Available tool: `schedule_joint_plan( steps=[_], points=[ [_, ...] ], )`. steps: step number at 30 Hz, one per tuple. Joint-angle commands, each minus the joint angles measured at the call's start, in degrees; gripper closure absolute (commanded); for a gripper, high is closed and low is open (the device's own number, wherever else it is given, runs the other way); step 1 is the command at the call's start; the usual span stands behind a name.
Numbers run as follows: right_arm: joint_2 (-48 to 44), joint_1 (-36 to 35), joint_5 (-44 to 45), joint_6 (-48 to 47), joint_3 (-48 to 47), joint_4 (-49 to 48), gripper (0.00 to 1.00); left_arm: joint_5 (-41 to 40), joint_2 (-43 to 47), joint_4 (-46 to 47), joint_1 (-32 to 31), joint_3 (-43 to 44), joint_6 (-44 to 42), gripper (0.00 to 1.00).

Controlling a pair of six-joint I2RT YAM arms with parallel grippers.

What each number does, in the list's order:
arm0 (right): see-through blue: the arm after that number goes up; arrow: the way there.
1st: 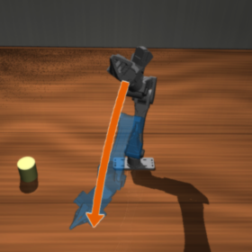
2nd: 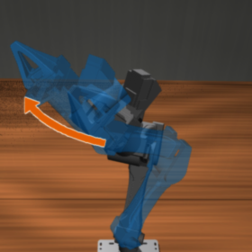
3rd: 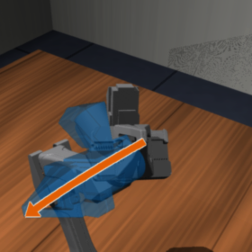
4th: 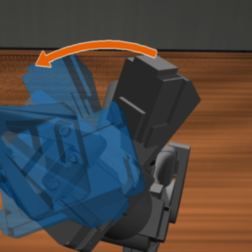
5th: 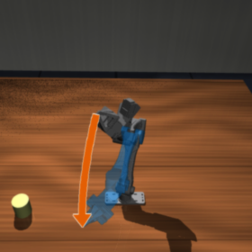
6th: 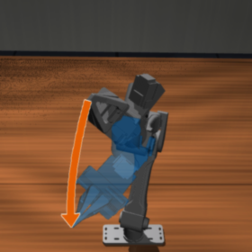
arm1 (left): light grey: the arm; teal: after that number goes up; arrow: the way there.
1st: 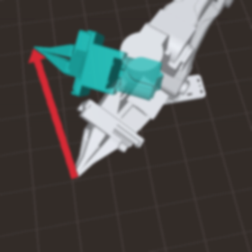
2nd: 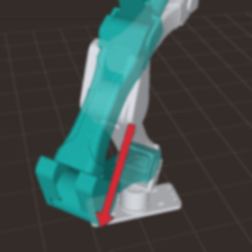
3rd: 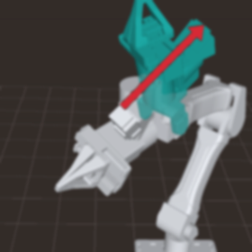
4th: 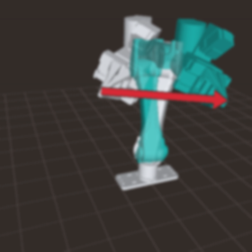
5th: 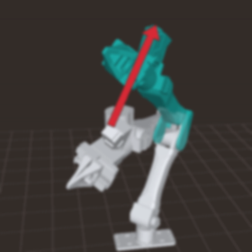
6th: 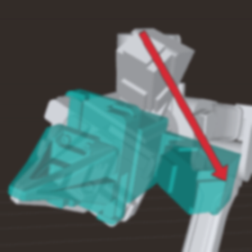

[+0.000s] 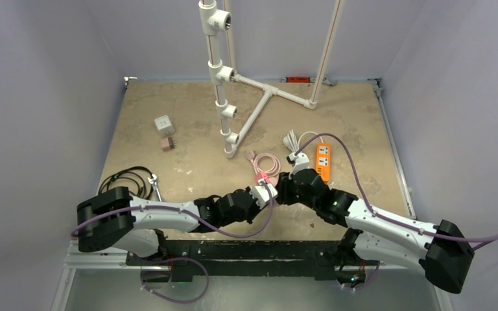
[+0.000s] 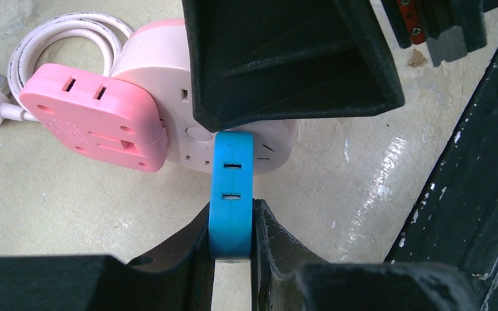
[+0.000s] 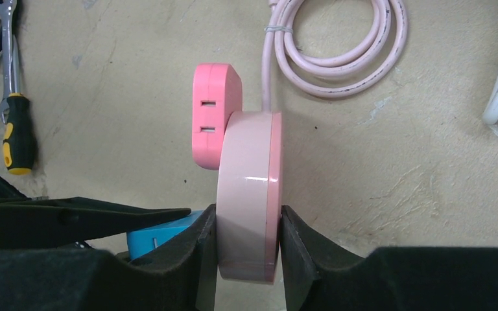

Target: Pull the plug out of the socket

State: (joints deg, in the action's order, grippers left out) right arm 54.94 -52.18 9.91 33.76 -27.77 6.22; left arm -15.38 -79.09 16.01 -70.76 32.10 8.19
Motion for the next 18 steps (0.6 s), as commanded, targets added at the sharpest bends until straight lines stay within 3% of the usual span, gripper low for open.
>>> schedule_joint_plan(
  steps=[1, 5, 10, 18],
  points=[
    [-2.55, -1.15, -4.14, -0.72, -0.97, 2.27, 1.00, -3.37, 0.55, -1.68, 3.09, -1.84, -0.49, 1.00],
    [-2.34, -1.15, -3.32, -0.39, -1.14, 2.36, 1.00, -0.52, -0.17, -0.20, 2.43, -1.64, -0.72, 1.00],
    [-0.96, -1.17, -0.65, 1.06, -1.81, 3.37, 1.00, -6.56, -2.29, -1.29, -3.49, 0.83, -1.52, 1.00],
    [2.62, -1.18, 2.98, 3.61, -2.78, 4.28, 1.00, -9.79, -8.35, -0.85, -10.31, 4.75, 1.45, 1.00]
  ],
)
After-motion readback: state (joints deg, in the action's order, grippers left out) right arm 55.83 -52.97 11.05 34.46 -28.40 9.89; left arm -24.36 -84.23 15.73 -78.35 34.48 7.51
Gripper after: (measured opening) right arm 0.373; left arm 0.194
